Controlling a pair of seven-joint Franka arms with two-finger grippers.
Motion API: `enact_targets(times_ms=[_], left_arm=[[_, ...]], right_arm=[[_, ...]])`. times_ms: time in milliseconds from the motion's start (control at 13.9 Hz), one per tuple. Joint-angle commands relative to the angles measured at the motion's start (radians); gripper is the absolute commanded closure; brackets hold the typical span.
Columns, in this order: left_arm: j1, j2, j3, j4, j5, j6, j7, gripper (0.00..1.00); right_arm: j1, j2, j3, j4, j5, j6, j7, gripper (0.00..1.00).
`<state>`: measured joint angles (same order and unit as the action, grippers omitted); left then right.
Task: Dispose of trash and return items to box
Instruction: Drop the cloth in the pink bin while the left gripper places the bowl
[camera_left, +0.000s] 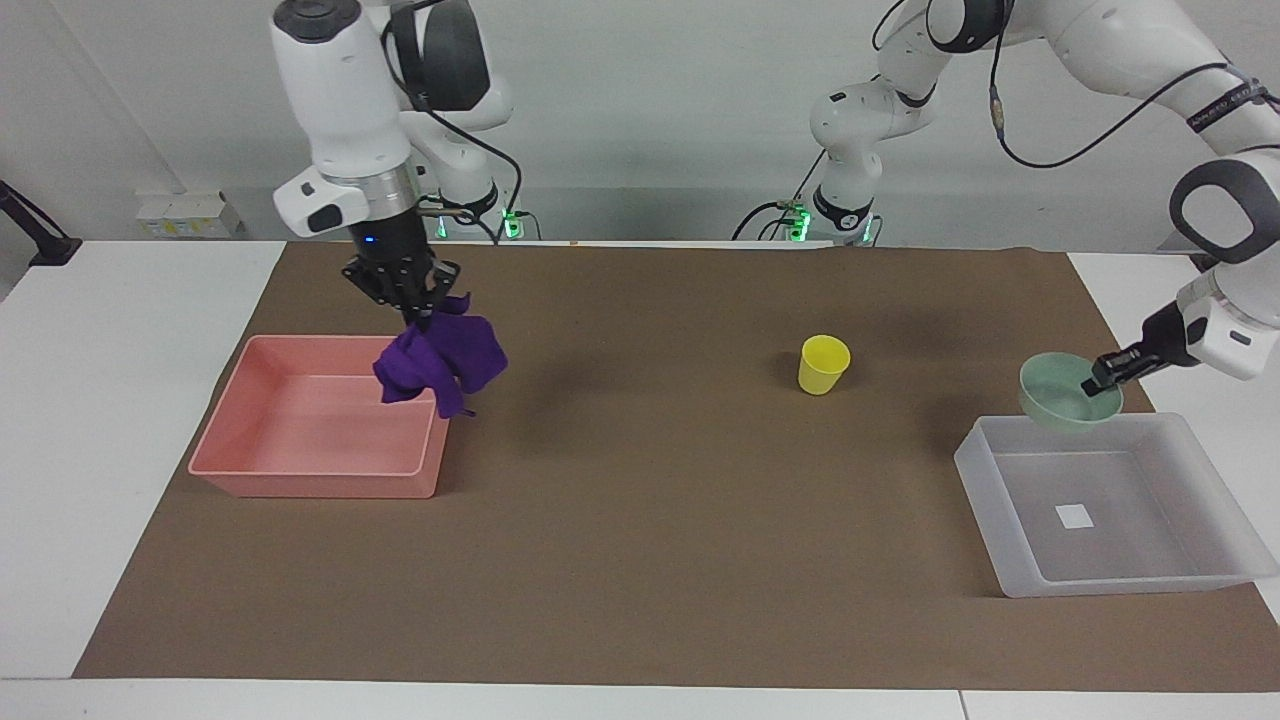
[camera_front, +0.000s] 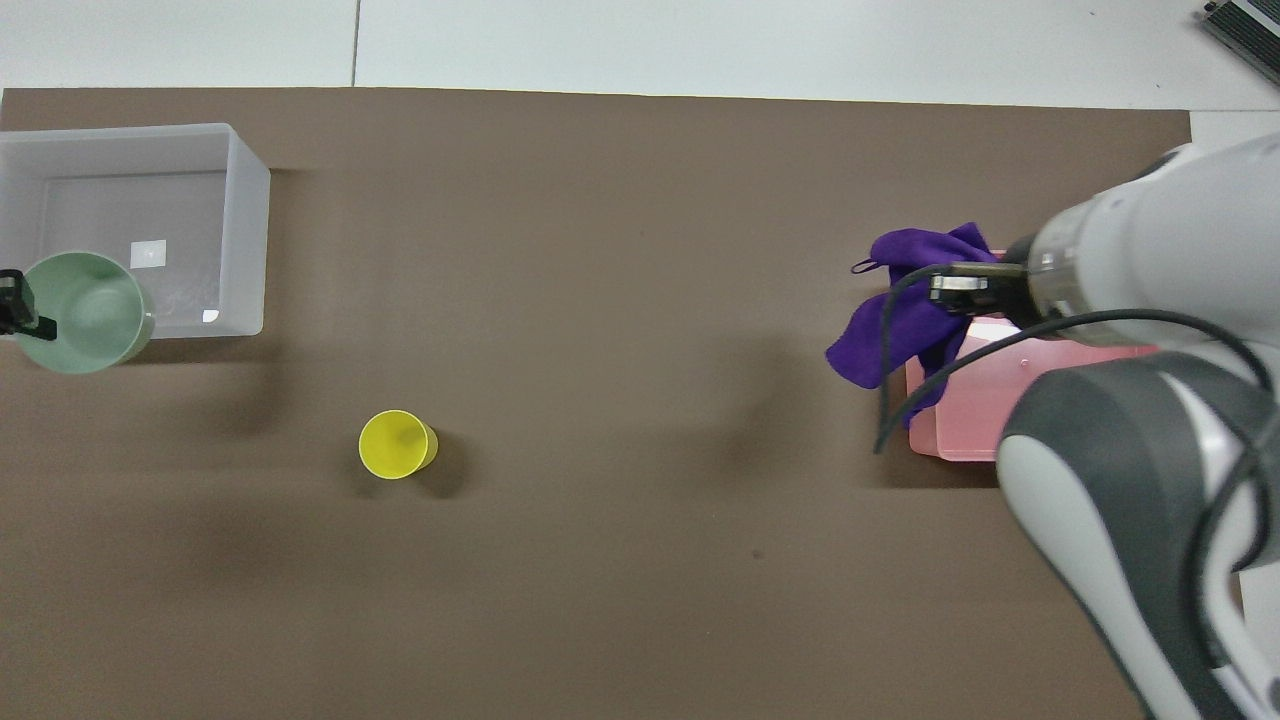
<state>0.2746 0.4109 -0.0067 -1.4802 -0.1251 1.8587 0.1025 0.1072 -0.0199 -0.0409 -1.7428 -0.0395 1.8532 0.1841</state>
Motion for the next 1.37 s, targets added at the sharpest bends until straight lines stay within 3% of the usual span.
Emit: enact_targets(times_ms=[0,359,431,503,719,862,934,1150,1293], left_arm=[[0.003,0.116,-0.004,0.07,-0.016,0.135,0.006,1.0],[-0.003,0.198,-0.004,0.061,-0.013,0.203,0.005,1.0],[-0.008,0.204,-0.004,0.061,-0.01,0.209,0.011,0.85],[-0.009,0.203,-0.004,0.061,-0.005,0.22,0.023,0.01],[-0.012,0.155,-0.004,0.071,-0.008,0.214,0.011,0.0],[-0.017,0.088,-0.007,0.071,-0.016,0.189,-0.004,0.0],[-0.017,0.042,-0.012,0.067,-0.016,0.144,-0.033,0.0],[-0.073,-0.065,-0.018,0.052,-0.018,-0.187,-0.108,0.0],[-0.153,-0.169,-0.018,-0.056,-0.018,-0.242,-0.162,0.0]], right_arm=[[-0.117,-0.005,0.012,-0.091,0.013,0.075,-0.16,1.0],[-0.254,0.021,0.012,-0.299,0.065,0.265,-0.281,1.0],[-0.267,0.04,0.012,-0.34,0.085,0.328,-0.284,1.0],[-0.268,0.053,0.012,-0.383,0.089,0.393,-0.285,1.0],[-0.277,0.089,0.012,-0.451,0.089,0.52,-0.313,0.96],[-0.267,0.092,0.012,-0.446,0.089,0.523,-0.305,0.23],[-0.264,0.095,0.012,-0.44,0.089,0.52,-0.307,0.0],[-0.232,0.078,0.021,-0.353,0.084,0.439,-0.296,0.0],[-0.175,0.066,0.019,-0.269,0.067,0.332,-0.192,0.0]])
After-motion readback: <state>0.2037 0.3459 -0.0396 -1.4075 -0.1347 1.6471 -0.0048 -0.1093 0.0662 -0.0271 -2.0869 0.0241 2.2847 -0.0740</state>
